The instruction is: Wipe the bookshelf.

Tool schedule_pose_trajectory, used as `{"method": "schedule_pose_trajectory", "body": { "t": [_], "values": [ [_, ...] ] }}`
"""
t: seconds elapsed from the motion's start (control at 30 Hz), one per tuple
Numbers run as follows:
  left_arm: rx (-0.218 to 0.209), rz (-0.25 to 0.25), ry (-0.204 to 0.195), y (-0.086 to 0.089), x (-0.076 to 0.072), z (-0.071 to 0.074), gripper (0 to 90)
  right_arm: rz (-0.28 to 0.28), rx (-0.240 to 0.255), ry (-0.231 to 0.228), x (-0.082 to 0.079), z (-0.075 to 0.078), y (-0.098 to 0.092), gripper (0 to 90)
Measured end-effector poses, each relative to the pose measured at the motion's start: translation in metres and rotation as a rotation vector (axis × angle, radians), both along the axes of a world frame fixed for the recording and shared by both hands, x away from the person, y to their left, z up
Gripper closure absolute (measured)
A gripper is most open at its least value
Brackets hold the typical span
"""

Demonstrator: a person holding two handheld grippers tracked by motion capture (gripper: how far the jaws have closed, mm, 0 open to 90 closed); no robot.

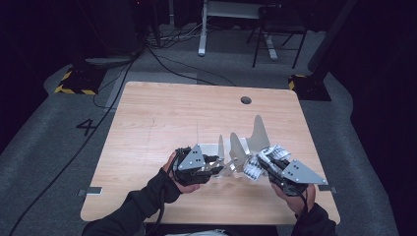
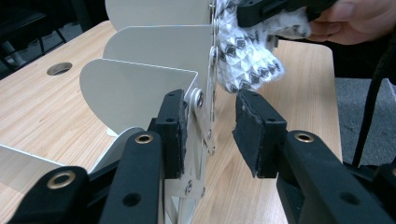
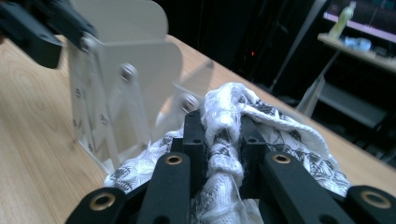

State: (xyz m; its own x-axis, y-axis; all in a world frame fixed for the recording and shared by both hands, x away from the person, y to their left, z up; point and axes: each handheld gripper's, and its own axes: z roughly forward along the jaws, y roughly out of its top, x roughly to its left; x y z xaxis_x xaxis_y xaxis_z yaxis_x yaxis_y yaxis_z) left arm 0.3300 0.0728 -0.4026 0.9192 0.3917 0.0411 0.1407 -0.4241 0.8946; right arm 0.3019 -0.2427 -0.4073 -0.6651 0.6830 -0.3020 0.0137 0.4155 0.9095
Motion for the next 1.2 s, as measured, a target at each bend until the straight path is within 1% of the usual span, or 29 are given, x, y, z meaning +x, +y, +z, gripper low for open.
{"method": "schedule_pose_trajectory", "body": {
  "t": [0.03,0.1,0.17,0.23,0.27,0.3,0.4,0.47,0.53,0.6,0.63,0.67,0.7,0.73,0.8,0.83,0.93,1.0,1.03,1.07,1.13,1.2],
  "values": [
    [-0.002,-0.001,0.003,0.0,0.0,0.0,65.1,0.012,-0.014,-0.015,-0.003,0.001,0.005,78.2],
    [-0.002,-0.001,0.001,0.0,0.0,0.0,65.5,0.023,-0.037,-0.028,-0.005,0.001,0.013,78.2],
    [0.009,0.001,-0.011,0.0,0.0,0.0,66.2,0.034,-0.045,-0.023,-0.005,-0.001,0.02,78.2],
    [0.011,0.004,-0.013,0.0,0.0,0.0,66.2,0.042,-0.052,-0.022,-0.004,-0.002,0.026,78.3],
    [0.01,0.004,-0.009,0.0,0.0,0.0,66.3,0.051,-0.048,-0.019,-0.004,-0.002,0.028,78.3],
    [0.01,0.003,-0.009,0.0,0.0,0.0,66.4,0.057,-0.052,-0.025,-0.005,-0.003,0.031,78.3],
    [0.001,-0.002,-0.007,0.001,0.001,0.0,67.6,0.055,-0.066,-0.033,-0.008,-0.002,0.034,78.3],
    [0.001,-0.002,-0.007,0.001,0.001,0.0,67.7,0.059,-0.059,-0.027,-0.008,-0.002,0.033,78.4],
    [0.0,-0.001,-0.005,0.001,0.001,0.0,67.8,0.061,-0.063,-0.023,-0.008,-0.005,0.034,78.3],
    [0.001,0.0,-0.007,0.001,0.001,0.0,67.7,0.072,-0.091,-0.016,-0.008,-0.01,0.038,78.4],
    [0.009,0.003,-0.012,0.001,0.0,0.0,68.0,0.074,-0.108,-0.014,-0.008,-0.012,0.04,78.3],
    [0.012,0.003,-0.014,0.0,0.0,0.0,68.1,0.073,-0.141,-0.013,-0.007,-0.016,0.041,78.4],
    [0.011,0.003,-0.014,0.0,0.0,0.0,68.1,0.072,-0.151,-0.009,-0.005,-0.018,0.04,78.5],
    [0.01,0.002,-0.014,0.001,0.0,0.0,68.1,0.067,-0.153,0.004,-0.003,-0.02,0.036,78.6],
    [0.008,0.0,-0.013,0.001,0.001,0.0,68.2,0.046,-0.135,0.047,0.001,-0.025,0.026,78.7],
    [0.006,-0.001,-0.014,0.001,0.001,-0.001,68.3,0.037,-0.132,0.061,0.002,-0.028,0.022,78.7],
    [0.004,0.0,-0.016,0.002,0.001,-0.001,68.9,0.001,-0.147,0.114,0.007,-0.04,0.006,78.9],
    [0.0,0.002,-0.01,0.002,0.001,-0.001,69.4,-0.018,-0.137,0.169,0.011,-0.049,-0.001,79.0],
    [0.001,0.004,-0.012,0.002,0.001,-0.001,69.8,-0.025,-0.14,0.187,0.014,-0.052,-0.002,79.1],
    [0.001,0.005,-0.01,0.002,0.001,-0.001,70.2,-0.032,-0.145,0.2,0.015,-0.054,-0.003,79.2],
    [-0.005,0.003,-0.003,0.002,0.002,-0.001,70.3,-0.041,-0.166,0.2,0.017,-0.056,-0.003,79.3],
    [-0.012,0.003,0.001,0.003,0.002,-0.002,71.5,-0.062,-0.17,0.208,0.019,-0.057,-0.004,79.4]
  ]
}}
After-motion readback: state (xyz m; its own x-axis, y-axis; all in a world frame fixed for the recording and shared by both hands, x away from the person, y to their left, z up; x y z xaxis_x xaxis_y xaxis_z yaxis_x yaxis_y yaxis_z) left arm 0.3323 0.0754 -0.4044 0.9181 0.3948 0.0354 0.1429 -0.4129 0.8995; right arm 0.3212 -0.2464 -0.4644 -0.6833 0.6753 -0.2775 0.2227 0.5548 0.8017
